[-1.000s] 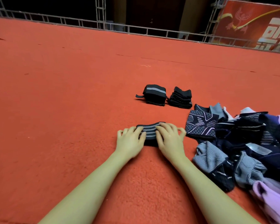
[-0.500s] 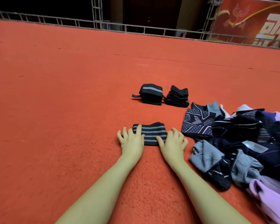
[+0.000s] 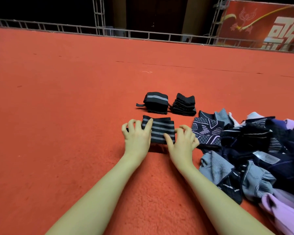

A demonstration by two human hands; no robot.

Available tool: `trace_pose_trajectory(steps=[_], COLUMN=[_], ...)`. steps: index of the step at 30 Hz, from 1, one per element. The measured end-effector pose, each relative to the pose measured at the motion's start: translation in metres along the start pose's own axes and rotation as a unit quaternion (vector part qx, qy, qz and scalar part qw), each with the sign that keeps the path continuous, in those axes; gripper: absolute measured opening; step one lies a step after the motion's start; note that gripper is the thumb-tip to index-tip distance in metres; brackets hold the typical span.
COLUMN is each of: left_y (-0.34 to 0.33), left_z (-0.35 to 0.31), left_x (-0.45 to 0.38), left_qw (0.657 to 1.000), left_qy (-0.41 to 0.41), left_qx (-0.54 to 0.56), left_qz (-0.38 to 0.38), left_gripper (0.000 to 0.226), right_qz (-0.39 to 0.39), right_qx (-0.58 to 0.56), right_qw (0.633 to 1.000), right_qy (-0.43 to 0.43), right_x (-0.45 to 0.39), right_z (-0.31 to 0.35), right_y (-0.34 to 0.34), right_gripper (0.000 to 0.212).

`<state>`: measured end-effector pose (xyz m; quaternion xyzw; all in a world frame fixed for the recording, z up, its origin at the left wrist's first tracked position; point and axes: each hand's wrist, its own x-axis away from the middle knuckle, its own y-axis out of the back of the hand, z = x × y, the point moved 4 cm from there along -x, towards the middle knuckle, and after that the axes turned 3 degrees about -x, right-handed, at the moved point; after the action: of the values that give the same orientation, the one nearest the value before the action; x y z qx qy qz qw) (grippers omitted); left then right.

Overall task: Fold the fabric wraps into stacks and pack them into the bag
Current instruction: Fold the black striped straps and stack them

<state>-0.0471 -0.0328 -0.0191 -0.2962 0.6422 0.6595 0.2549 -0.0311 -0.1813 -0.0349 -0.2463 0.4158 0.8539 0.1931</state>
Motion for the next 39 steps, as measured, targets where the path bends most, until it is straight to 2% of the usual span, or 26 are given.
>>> trace_pose_trajectory(steps=[7,10,17,20,23,25,27,30,32,34,36,39], left_y=[-0.021,-0.044,-0.125,-0.160,-0.193,-0.210,-0.215,-0.207,-0.199,-0.199,-0.203,-0.207], left_z=[0.011,0.014,0.014,0.012,0.014,0.016,0.016,0.011,0.008,0.009,0.011,0.010], left_x=[-0.087,-0.129,-0.210,-0.223,-0.217,-0.208,-0.204,-0.206,-0.203,-0.194,-0.185,-0.184], left_qw=[0.998,0.994,0.987,0.981,0.962,0.948,0.949,0.961,0.961,0.958,0.952,0.942], left_qy=[-0.014,0.009,-0.014,-0.018,-0.009,-0.001,-0.020,-0.109,-0.168,-0.183,-0.153,-0.119], left_qx=[0.058,0.077,0.070,0.068,0.067,0.073,0.063,0.002,-0.022,-0.022,-0.001,0.030], left_qz=[0.011,0.074,0.143,0.178,0.265,0.309,0.308,0.256,0.217,0.221,0.264,0.313], left_gripper=[0.039,0.038,0.040,0.039,0.038,0.039,0.041,0.047,0.050,0.051,0.052,0.052], right_qz=[-0.011,-0.011,0.034,0.064,0.108,0.098,0.064,0.044,0.089,0.136,0.181,0.229], right_qx=[0.011,0.034,0.098,0.125,0.229,0.251,0.238,0.243,0.238,0.234,0.257,0.264], right_qw=[1.000,0.999,0.993,0.989,0.965,0.959,0.962,0.949,0.948,0.947,0.935,0.926], right_qy=[0.023,0.036,0.047,0.038,0.069,0.090,0.115,0.196,0.194,0.173,0.163,0.144], right_x=[-0.084,-0.124,-0.215,-0.231,-0.230,-0.226,-0.223,-0.217,-0.212,-0.206,-0.199,-0.195], right_z=[0.016,0.016,-0.009,-0.023,-0.038,-0.044,-0.045,-0.039,-0.041,-0.045,-0.051,-0.054], right_y=[-0.012,-0.029,-0.086,-0.111,-0.135,-0.145,-0.150,-0.154,-0.156,-0.156,-0.158,-0.159], right_gripper=[0.033,0.034,0.040,0.043,0.049,0.048,0.042,0.025,0.037,0.052,0.061,0.054])
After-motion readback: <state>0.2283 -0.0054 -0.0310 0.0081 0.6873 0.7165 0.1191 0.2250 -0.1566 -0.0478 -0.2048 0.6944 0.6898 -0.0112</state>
